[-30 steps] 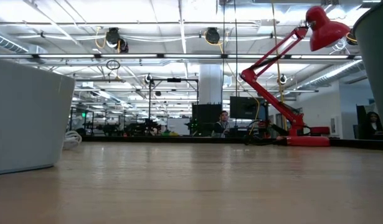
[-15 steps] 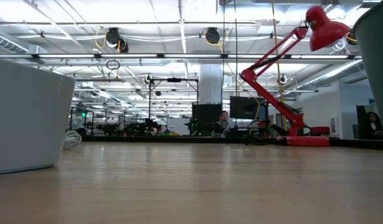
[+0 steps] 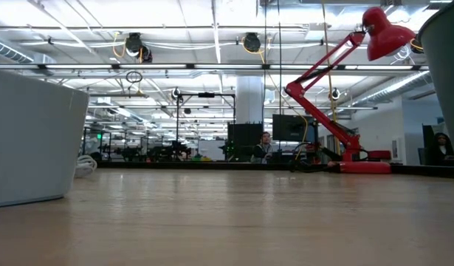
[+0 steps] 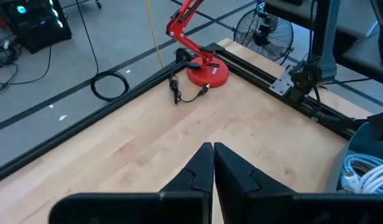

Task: Pick & Place USB Port
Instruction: Put the white display cable into the blue bin

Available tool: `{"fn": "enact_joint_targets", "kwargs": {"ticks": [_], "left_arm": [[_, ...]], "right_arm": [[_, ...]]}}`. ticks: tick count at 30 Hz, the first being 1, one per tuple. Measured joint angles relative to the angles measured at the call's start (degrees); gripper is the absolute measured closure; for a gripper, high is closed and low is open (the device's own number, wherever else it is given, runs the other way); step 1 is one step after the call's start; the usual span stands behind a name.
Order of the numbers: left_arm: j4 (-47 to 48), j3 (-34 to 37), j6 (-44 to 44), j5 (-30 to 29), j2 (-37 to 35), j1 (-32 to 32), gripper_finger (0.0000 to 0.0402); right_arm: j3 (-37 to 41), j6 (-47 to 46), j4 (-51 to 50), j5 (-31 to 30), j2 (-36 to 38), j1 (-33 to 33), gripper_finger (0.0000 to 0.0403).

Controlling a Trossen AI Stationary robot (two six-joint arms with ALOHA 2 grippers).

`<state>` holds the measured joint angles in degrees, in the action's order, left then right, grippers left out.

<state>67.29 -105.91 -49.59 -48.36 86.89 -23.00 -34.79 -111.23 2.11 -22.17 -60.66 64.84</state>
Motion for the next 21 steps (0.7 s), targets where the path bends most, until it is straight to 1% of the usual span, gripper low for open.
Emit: {"fn": "enact_joint_targets", "kwargs": {"ticks": [3, 6, 9, 12, 16, 21], "left_arm": [[0.0, 0.0, 0.0, 0.0, 0.0, 0.0, 0.0384], [0.0, 0.0, 0.0, -0.1, 0.0, 0.0, 0.0391], [0.0, 0.0, 0.0, -0.1, 0.0, 0.0, 0.0398], [0.0, 0.0, 0.0, 0.0, 0.0, 0.0, 0.0396], [-0.1, 0.0, -0.1, 0.0, 0.0, 0.0, 0.0381], [-0.2, 0.0, -0.3, 0.0, 0.0, 0.0, 0.0376]], "right_arm": [[0.0, -0.2, -0.1, 0.1, 0.3, 0.0, 0.0203], [0.0, -0.1, -0.2, 0.1, 0.8, 0.0, 0.0183], [0.0, 0.0, -0.3, 0.3, 1.8, 0.0, 0.0175], [0.0, -0.3, -3.0, 3.0, 3.5, 0.0, 0.0176], [0.0, -3.6, -14.3, 5.8, 6.4, -0.2, 0.0193], [0.0, -5.5, -30.2, 5.7, 9.9, -2.6, 0.0219]]}}
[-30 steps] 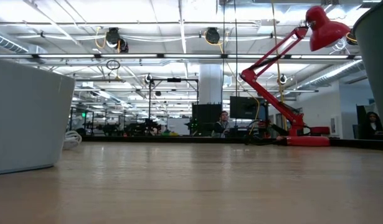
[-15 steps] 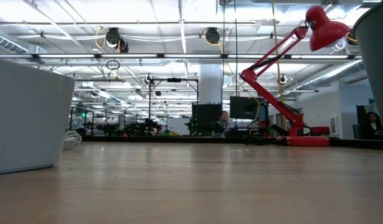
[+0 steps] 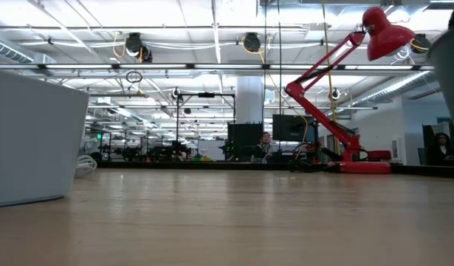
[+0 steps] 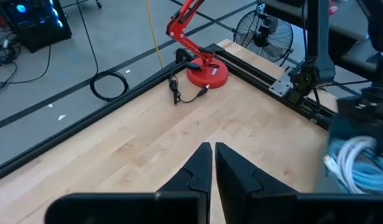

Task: Pick & Place USB Port
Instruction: Put the white display cable into the blue bin

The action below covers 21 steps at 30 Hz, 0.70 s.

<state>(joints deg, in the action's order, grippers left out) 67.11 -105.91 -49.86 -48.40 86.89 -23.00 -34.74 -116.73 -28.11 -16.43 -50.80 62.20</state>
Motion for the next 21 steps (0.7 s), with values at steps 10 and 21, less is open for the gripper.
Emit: {"fn": "enact_joint_targets", "kwargs": {"ticks": [10, 21], "left_arm": [[-0.1, 0.0, -0.5, 0.9, 0.0, 0.0, 0.0376], [0.3, 0.0, -0.1, 1.6, 0.0, 0.1, 0.0376]], "right_arm": [[-0.7, 5.1, -3.9, 1.0, 1.5, -5.9, 0.0285], [-13.6, 11.8, -17.4, 0.8, -2.2, -7.8, 0.0381]]}}
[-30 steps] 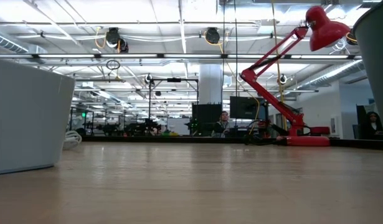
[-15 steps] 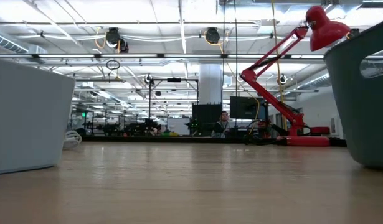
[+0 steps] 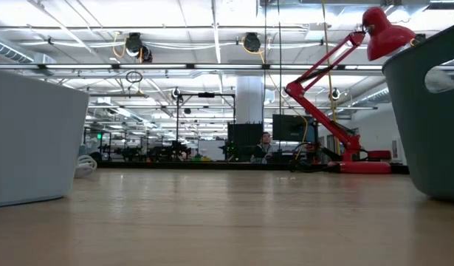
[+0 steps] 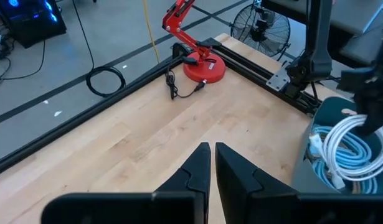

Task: Pick & Place USB Port
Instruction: Put the white display cable into the blue bin

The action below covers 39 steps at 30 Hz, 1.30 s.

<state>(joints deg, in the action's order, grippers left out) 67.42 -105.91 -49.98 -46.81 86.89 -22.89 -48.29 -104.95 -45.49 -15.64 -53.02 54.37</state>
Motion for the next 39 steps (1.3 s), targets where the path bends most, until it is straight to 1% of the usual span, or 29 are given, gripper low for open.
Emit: {"fn": "enact_joint_targets", "kwargs": {"ticks": [2, 5, 7, 9, 16, 21, 23, 29, 33, 36, 39], "left_arm": [[0.1, 0.0, 0.2, 0.0, 0.0, 0.3, 0.0376], [0.1, 0.0, 0.7, -0.2, 0.0, 0.6, 0.0376], [0.1, 0.0, 0.8, -0.2, 0.0, 0.8, 0.0376], [0.1, 0.0, 0.9, -0.2, 0.0, 0.8, 0.0376], [0.1, 0.0, 1.3, -0.1, 0.0, 0.7, 0.0376], [0.1, 0.0, 1.5, 0.2, 0.0, 0.7, 0.0376], [0.1, 0.0, 1.6, 0.2, 0.0, 0.7, 0.0376], [0.1, 0.0, 1.9, 0.5, 0.0, 0.7, 0.0376], [0.2, 0.0, 2.3, 0.9, 0.0, 0.6, 0.0376], [0.2, 0.0, 2.3, 0.9, 0.0, 0.4, 0.0376], [0.3, 0.0, 2.3, 0.9, 0.0, 0.4, 0.0376]], "right_arm": [[-3.6, 1.1, -2.9, -0.5, -1.0, -0.9, 0.0379], [-7.5, 2.5, -7.0, 2.9, -2.8, -2.6, 0.0369], [-8.8, 3.2, -8.2, 5.4, -4.3, -3.0, 0.0372], [-9.3, 4.1, -7.1, 7.0, -5.6, -3.0, 0.0382], [-9.3, 7.3, 1.5, 7.0, -10.1, -4.0, 0.0382], [-9.3, 7.2, 2.2, 7.3, -12.4, -4.2, 0.038], [-9.3, 6.6, 2.0, 8.2, -12.9, -4.2, 0.0361], [-9.3, 6.2, 1.0, 8.5, -13.2, -4.4, 0.0261], [-9.3, 6.2, -0.8, 10.1, -13.2, -5.4, 0.0209], [-9.3, 6.5, -3.6, 11.4, -13.2, -6.8, 0.0193], [-9.3, 8.2, -8.2, 13.0, -13.2, -8.6, 0.0191]]}}
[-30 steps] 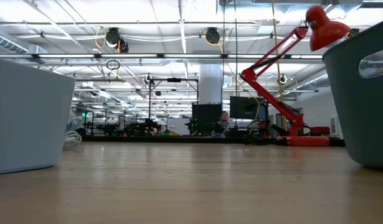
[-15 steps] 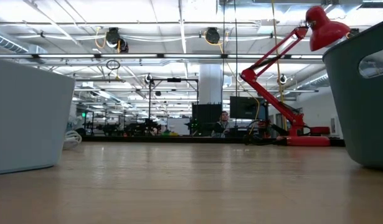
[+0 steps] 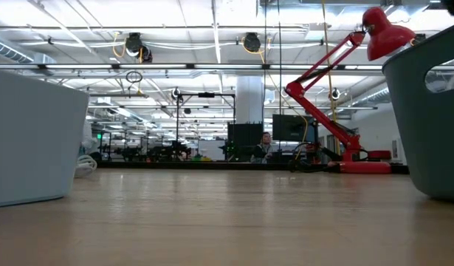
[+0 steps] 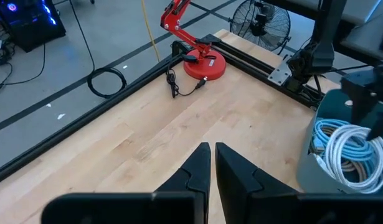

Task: Pick & Place USB Port
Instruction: Put the white display cable into the blue bin, then adjust the blue bin

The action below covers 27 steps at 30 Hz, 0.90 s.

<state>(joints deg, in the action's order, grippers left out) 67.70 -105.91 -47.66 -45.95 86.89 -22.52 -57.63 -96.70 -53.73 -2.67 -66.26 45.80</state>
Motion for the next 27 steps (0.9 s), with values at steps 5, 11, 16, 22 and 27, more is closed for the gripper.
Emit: {"fn": "enact_joint_targets", "kwargs": {"ticks": [5, 11, 16, 22, 27], "left_arm": [[0.3, 0.0, 0.0, 0.1, 0.0, 0.0, 0.0376], [0.3, 0.0, 0.0, 1.0, 0.0, -0.1, 0.0376], [0.3, 0.0, 0.0, 1.0, 0.0, -0.4, 0.0376], [0.3, 0.0, -0.4, 1.0, 0.0, -0.4, 0.0376], [0.3, 0.0, -1.0, 1.0, 0.0, -0.5, 0.0376]], "right_arm": [[0.0, 3.6, -1.7, 1.0, 0.8, -2.9, 0.0195], [0.0, 7.6, -4.1, 1.5, 2.8, -6.4, 0.0195], [0.0, 10.2, -14.7, 0.9, 5.3, -10.6, 0.0202], [0.6, 14.0, -28.7, -5.1, 5.2, -15.8, 0.0321], [5.9, 19.3, -17.3, -7.5, 5.0, -19.0, 0.0395]]}}
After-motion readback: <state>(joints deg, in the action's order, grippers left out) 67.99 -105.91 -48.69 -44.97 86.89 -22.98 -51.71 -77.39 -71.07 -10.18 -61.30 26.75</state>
